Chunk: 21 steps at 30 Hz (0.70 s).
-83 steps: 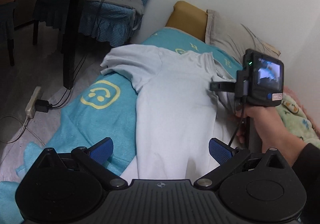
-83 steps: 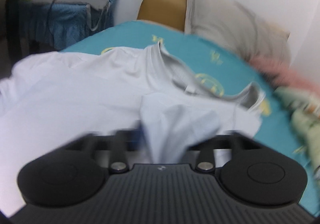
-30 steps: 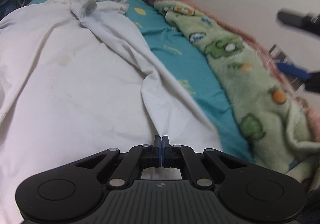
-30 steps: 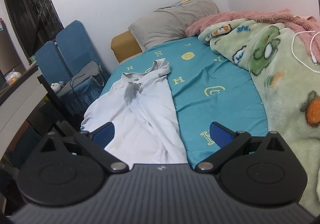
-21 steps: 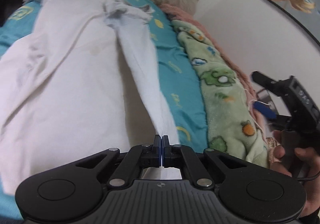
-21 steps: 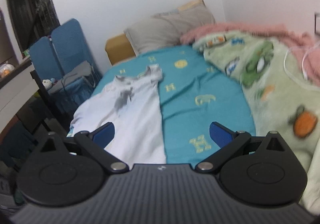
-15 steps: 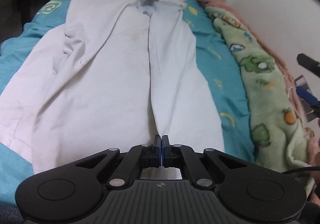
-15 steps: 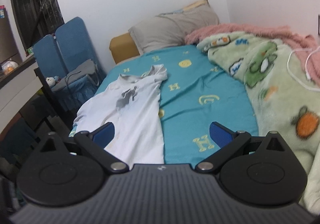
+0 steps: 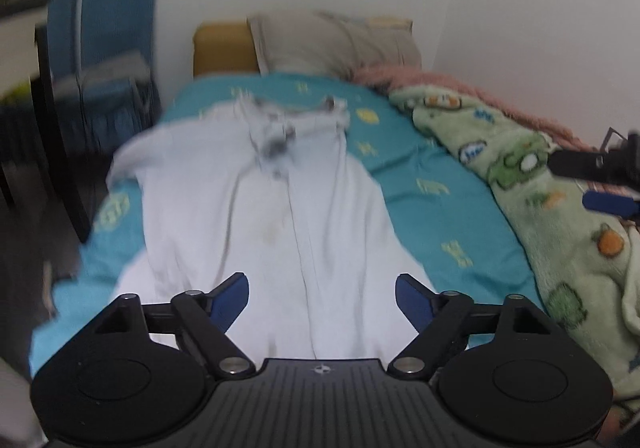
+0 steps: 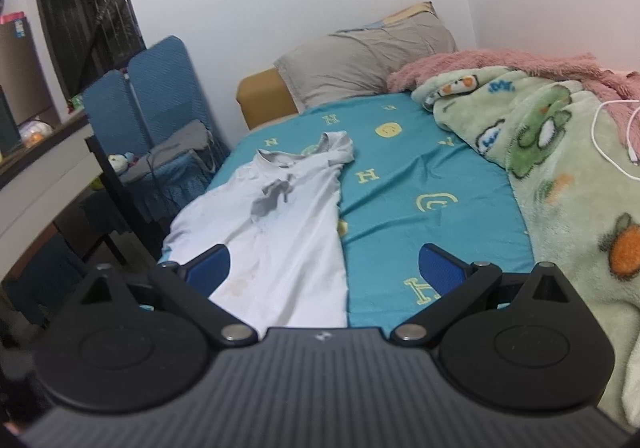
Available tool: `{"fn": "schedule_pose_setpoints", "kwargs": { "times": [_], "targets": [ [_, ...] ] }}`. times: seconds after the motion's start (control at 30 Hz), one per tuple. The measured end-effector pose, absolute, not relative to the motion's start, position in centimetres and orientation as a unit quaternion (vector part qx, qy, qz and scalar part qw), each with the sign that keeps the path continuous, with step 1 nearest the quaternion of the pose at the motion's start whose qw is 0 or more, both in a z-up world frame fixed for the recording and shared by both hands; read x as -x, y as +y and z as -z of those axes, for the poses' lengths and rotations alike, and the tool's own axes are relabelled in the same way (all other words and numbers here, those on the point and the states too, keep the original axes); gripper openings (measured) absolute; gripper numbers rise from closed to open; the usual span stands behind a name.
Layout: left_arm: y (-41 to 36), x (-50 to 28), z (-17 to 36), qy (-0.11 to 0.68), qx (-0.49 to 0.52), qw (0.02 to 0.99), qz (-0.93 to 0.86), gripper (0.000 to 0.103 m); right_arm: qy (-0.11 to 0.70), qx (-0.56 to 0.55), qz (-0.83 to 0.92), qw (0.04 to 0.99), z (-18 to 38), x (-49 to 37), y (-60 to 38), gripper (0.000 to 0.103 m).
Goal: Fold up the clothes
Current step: 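Move the right gripper to the unfolded side edge of the shirt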
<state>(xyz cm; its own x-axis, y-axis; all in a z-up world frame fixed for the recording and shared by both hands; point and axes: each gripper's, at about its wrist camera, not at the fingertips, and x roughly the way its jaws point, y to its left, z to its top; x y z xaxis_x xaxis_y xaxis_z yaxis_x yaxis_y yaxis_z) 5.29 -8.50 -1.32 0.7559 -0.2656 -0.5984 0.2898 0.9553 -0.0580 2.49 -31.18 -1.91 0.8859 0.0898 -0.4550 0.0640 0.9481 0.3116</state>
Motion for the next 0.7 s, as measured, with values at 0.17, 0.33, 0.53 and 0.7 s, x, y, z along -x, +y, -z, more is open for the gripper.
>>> {"fn": "schedule_pose_setpoints", "kwargs": {
  "times": [0.17,0.33,0.53,0.7],
  "targets": [
    [-9.5,-6.9,-0.2,0.262,-0.049,0.954,0.135,0.099,0.218,-0.161,-0.014,0.962,1.8,-2.2,-30.4,0.103],
    [-8.5,-6.9,1.1,0.254,-0.031,0.958,0.132,0.100,0.220,-0.149,-0.009,0.964,2.5,-2.7,-29.1,0.103],
    [-5.9,-6.4,2.4,0.264,-0.013,0.956,0.128,0.101,0.224,-0.128,-0.023,0.966,3.0,-3.5,-27.5,0.103],
    [-4.6,-7.0,2.2,0.275,-0.007,0.956,0.101,0.101,0.224,-0.110,-0.035,0.968,3.6,-3.6,-26.1,0.102]
  ]
}}
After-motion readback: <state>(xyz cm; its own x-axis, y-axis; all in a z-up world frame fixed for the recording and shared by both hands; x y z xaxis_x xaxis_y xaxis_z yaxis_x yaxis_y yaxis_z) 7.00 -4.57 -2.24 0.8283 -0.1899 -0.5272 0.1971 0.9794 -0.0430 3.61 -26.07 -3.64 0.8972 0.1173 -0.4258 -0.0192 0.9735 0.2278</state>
